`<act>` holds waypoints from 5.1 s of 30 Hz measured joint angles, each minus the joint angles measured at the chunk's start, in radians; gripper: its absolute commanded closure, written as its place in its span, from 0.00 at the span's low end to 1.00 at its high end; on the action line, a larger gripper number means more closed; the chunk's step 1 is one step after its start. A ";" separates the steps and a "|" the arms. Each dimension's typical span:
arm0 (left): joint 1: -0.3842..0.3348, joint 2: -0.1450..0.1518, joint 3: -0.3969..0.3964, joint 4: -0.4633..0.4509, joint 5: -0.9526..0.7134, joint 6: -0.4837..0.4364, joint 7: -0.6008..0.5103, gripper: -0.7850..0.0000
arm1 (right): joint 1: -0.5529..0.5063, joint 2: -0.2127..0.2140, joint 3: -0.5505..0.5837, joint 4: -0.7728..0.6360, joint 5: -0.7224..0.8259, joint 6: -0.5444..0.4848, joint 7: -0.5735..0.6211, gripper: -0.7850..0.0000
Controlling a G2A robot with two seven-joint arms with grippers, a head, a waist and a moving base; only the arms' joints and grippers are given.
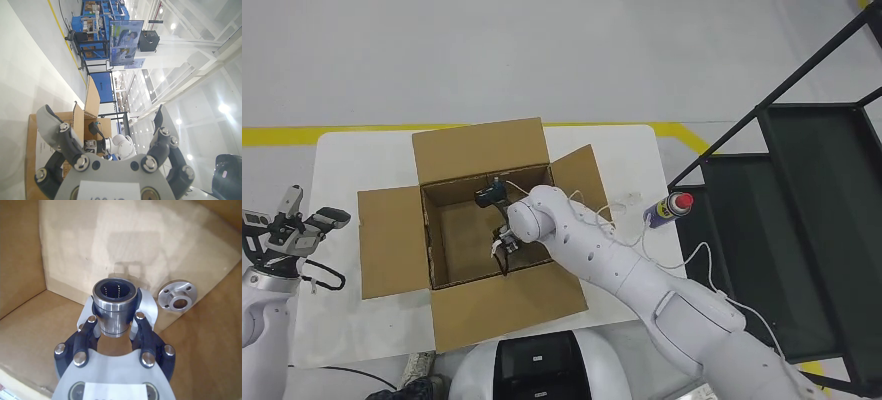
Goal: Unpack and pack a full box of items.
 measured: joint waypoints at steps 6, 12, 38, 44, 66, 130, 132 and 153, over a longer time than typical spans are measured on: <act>0.000 0.000 0.000 0.000 0.000 0.000 0.000 0.00 | -0.092 0.050 0.066 -0.239 -0.116 0.021 0.019 1.00; 0.000 0.000 0.000 0.000 0.000 0.000 0.000 0.00 | -0.241 0.106 0.166 -0.505 -0.245 -0.039 -0.041 1.00; 0.000 0.000 0.000 0.000 0.000 0.000 0.000 0.00 | -0.604 0.194 0.399 -0.868 -0.359 -0.307 -0.363 1.00; 0.000 0.000 0.000 0.000 0.000 0.000 0.000 0.00 | -0.605 0.194 0.399 -0.868 -0.359 -0.307 -0.364 1.00; 0.000 0.000 0.000 0.000 0.000 0.000 0.000 0.00 | -1.160 0.287 1.028 -1.238 -0.005 -0.781 -0.571 1.00; 0.000 0.000 0.000 0.000 0.000 0.000 0.000 0.00 | -1.432 0.275 1.200 -0.755 -0.541 -0.910 -1.543 1.00; 0.000 0.000 0.000 0.000 0.000 0.000 0.000 0.00 | -1.416 0.275 1.198 -0.744 -0.537 -0.879 -1.525 1.00; 0.000 0.000 0.000 0.000 0.000 0.000 0.000 0.00 | -1.077 0.264 0.994 -0.175 -0.661 -0.598 -1.823 1.00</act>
